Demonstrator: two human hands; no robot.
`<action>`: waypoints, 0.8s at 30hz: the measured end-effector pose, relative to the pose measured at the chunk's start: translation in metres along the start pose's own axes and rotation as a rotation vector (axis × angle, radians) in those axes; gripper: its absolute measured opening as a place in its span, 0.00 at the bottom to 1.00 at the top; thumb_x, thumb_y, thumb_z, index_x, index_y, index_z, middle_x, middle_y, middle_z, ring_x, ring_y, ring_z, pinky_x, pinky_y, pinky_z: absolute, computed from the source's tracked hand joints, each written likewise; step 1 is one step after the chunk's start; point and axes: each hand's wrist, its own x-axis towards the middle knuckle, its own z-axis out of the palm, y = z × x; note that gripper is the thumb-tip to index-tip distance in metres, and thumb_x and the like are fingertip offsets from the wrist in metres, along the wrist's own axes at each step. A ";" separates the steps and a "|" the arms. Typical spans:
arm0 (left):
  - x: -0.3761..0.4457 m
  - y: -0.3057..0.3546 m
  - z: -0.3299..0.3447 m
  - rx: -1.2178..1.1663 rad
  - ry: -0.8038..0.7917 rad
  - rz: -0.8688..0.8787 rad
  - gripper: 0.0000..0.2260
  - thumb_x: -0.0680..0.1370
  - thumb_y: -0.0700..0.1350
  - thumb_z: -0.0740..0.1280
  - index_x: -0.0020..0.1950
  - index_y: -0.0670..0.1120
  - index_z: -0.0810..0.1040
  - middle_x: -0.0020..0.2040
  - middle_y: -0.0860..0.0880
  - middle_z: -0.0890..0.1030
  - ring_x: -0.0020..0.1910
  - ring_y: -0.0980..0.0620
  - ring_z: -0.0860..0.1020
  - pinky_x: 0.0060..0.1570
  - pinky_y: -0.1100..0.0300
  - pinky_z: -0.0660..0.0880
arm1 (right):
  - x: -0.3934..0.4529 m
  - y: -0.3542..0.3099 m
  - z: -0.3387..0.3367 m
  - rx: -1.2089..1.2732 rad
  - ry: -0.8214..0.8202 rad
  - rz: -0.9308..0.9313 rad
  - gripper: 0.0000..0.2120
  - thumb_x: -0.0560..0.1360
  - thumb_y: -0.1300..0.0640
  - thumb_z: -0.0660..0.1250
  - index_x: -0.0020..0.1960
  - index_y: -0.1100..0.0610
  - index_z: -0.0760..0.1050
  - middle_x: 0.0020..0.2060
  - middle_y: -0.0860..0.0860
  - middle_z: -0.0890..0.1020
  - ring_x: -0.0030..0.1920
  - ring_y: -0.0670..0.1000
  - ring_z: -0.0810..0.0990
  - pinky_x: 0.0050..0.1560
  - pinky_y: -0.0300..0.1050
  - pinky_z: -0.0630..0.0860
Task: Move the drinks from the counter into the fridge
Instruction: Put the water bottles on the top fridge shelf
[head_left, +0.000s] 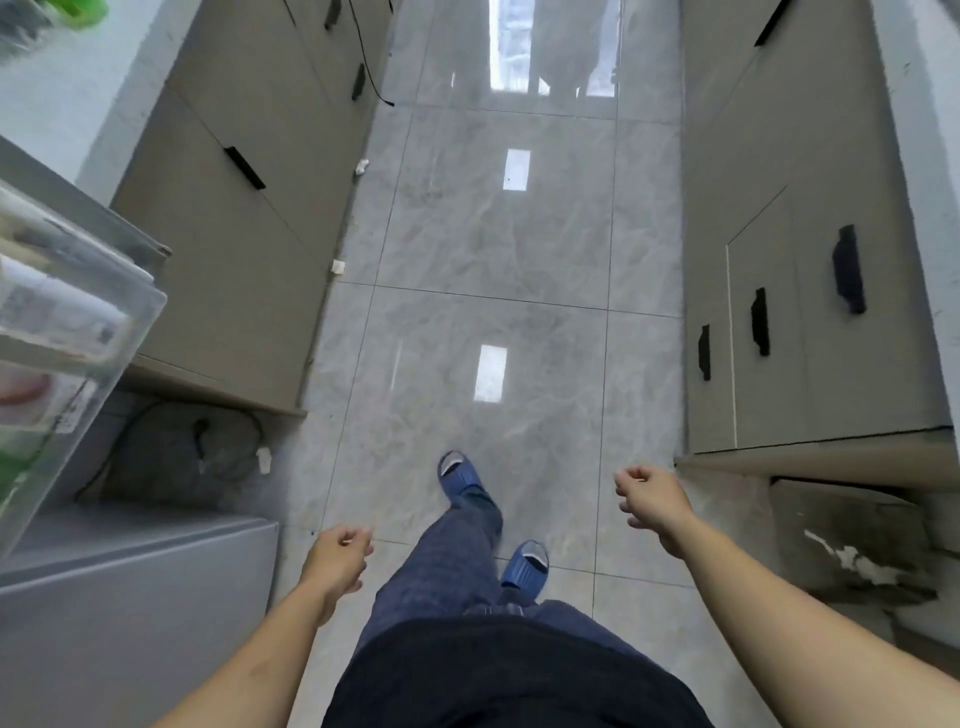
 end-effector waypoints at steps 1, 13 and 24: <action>0.005 0.004 0.000 -0.013 0.004 -0.018 0.07 0.83 0.48 0.61 0.48 0.48 0.75 0.52 0.45 0.81 0.49 0.45 0.78 0.53 0.48 0.77 | 0.009 -0.017 0.000 -0.014 -0.015 -0.010 0.07 0.77 0.58 0.63 0.41 0.55 0.74 0.34 0.53 0.74 0.34 0.53 0.69 0.33 0.42 0.69; 0.089 0.168 -0.020 -0.141 0.027 -0.108 0.08 0.82 0.45 0.61 0.46 0.45 0.76 0.51 0.42 0.81 0.45 0.44 0.78 0.50 0.50 0.76 | 0.114 -0.207 -0.019 -0.259 -0.022 -0.051 0.08 0.78 0.57 0.62 0.40 0.57 0.73 0.35 0.55 0.73 0.35 0.53 0.69 0.34 0.43 0.67; 0.148 0.371 -0.044 -0.403 0.121 0.049 0.10 0.81 0.50 0.62 0.51 0.45 0.78 0.46 0.49 0.81 0.40 0.51 0.77 0.39 0.59 0.75 | 0.214 -0.361 -0.007 -0.434 -0.136 -0.091 0.07 0.77 0.58 0.63 0.41 0.58 0.73 0.34 0.56 0.73 0.35 0.54 0.68 0.31 0.43 0.65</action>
